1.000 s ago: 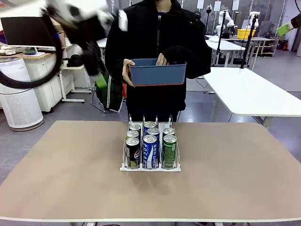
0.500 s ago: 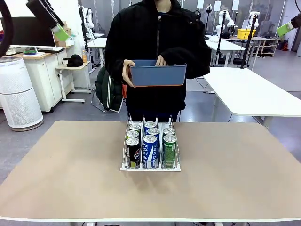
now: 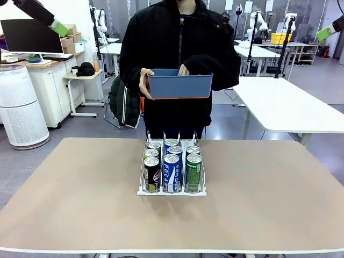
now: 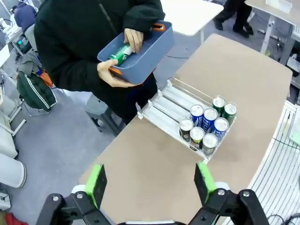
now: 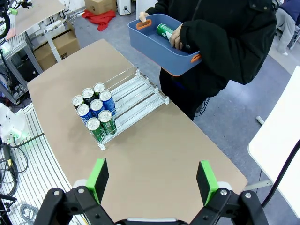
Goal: Fill the beverage cans into the dispenser.
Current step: Pick up the Sprite handed by the human.
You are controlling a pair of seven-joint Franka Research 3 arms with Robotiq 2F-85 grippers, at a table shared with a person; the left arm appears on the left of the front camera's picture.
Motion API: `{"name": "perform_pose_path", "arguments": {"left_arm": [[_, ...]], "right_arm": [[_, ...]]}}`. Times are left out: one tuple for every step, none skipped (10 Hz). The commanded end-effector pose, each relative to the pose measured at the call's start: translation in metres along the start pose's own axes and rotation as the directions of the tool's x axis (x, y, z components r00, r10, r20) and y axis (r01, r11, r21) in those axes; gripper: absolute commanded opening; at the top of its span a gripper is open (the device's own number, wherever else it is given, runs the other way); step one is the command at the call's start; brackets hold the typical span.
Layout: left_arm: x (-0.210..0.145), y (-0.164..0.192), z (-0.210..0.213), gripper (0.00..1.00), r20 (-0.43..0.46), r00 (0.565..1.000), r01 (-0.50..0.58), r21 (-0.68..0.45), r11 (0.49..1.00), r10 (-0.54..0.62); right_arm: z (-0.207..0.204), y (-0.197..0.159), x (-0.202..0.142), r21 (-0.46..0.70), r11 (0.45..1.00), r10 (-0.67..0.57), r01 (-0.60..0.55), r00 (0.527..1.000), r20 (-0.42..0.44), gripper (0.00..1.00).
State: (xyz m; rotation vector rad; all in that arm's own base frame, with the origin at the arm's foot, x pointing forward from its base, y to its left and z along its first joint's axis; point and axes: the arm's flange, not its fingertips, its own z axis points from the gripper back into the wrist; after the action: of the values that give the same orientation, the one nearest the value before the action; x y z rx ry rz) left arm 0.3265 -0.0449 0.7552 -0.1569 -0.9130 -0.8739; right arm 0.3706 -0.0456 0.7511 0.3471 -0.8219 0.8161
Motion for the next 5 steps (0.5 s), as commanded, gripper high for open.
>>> {"name": "perform_pose_path", "arguments": {"left_arm": [[-0.0078, -0.0083, -0.0049, 1.0, 0.054, 0.998, -0.011, 0.006, 1.0, 0.01], [-0.007, -0.0116, -0.0034, 1.0, 0.06, 0.998, -0.013, 0.007, 1.0, 0.013], [-0.0048, -0.0133, -0.0019, 1.0, 0.047, 0.999, -0.012, 0.003, 1.0, 0.012], [-0.005, -0.0055, -0.0016, 1.0, 0.029, 1.0, 0.002, 0.018, 1.0, -0.003], [-0.005, -0.0055, -0.0016, 1.0, 0.029, 1.0, 0.002, 0.018, 1.0, -0.003]], "right_arm": [[-0.0006, 0.0012, 0.001, 0.015, 1.0, -0.005, 0.005, 1.0, 0.005, 1.0], [-0.0006, 0.0012, 0.001, 0.015, 1.0, -0.005, 0.005, 1.0, 0.005, 1.0], [-0.0006, 0.0012, 0.001, 0.015, 1.0, -0.005, 0.005, 1.0, 0.005, 1.0], [-0.0006, 0.0012, 0.001, 0.015, 1.0, -0.005, 0.005, 1.0, 0.005, 1.0], [-0.0006, 0.0012, 0.001, 0.015, 1.0, -0.005, 0.005, 1.0, 0.005, 1.0]]}}
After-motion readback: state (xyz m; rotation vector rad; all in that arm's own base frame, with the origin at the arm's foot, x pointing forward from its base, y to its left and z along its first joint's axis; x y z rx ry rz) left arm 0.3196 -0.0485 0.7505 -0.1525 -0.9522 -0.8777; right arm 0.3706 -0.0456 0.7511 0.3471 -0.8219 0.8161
